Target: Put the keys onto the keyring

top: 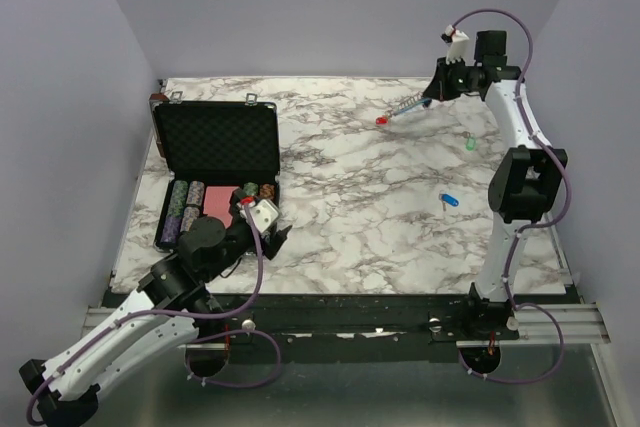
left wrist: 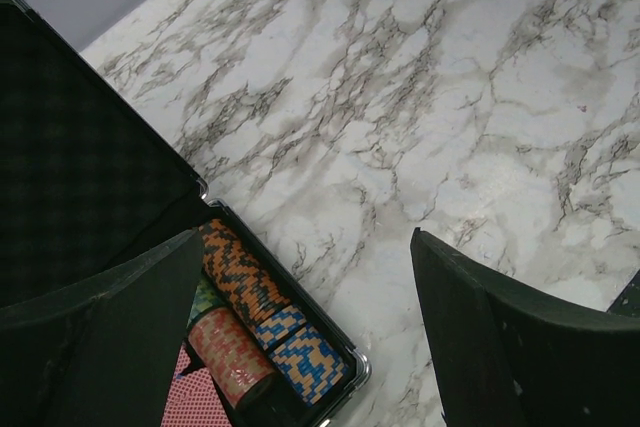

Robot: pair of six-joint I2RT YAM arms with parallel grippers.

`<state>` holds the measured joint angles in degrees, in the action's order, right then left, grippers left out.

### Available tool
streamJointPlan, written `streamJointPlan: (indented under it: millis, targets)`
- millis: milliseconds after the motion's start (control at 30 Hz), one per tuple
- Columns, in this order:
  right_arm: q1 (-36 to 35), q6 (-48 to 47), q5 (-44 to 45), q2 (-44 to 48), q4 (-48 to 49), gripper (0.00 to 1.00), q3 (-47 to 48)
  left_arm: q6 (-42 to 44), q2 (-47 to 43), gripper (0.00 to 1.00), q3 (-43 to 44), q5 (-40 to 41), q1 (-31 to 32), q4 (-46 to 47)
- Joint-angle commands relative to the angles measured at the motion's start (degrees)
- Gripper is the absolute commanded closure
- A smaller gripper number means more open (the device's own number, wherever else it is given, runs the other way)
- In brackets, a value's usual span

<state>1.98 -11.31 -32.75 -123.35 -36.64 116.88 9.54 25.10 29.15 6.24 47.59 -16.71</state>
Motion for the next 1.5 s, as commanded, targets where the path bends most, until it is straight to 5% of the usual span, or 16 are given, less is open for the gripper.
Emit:
streamJointPlan:
  millis: [0,200,400,600,1100,1467]
  targets:
    - [-3.8,-3.6,-8.1,7.5,-2.2,1.00,-4.1,-2.2,-2.8,0.07,-0.4,-3.8,-1.8,2.7]
    - [-7.6,-11.4,-18.7,14.8,-8.8,1.00,-7.6,-9.0,-7.0,0.01,-1.4,-9.7,-6.0,8.1]
    - [-14.7,-31.7,-27.4,18.7,-27.5,1.00,-8.4,-18.8,-7.7,0.01,-3.2,-20.1,-6.5,16.0]
    - [-21.8,-50.6,-30.6,25.0,-37.7,0.99,-17.2,-19.6,-6.4,0.05,-4.0,-27.5,-6.5,20.0]
    - [-29.9,-62.3,-35.4,32.4,-41.2,1.00,-30.3,-19.9,6.4,0.37,-5.2,-34.9,-5.3,34.8]
    - [-30.2,-62.7,-37.5,34.9,-40.3,1.00,-34.2,-16.0,18.0,0.53,-1.5,-25.8,5.5,37.5]
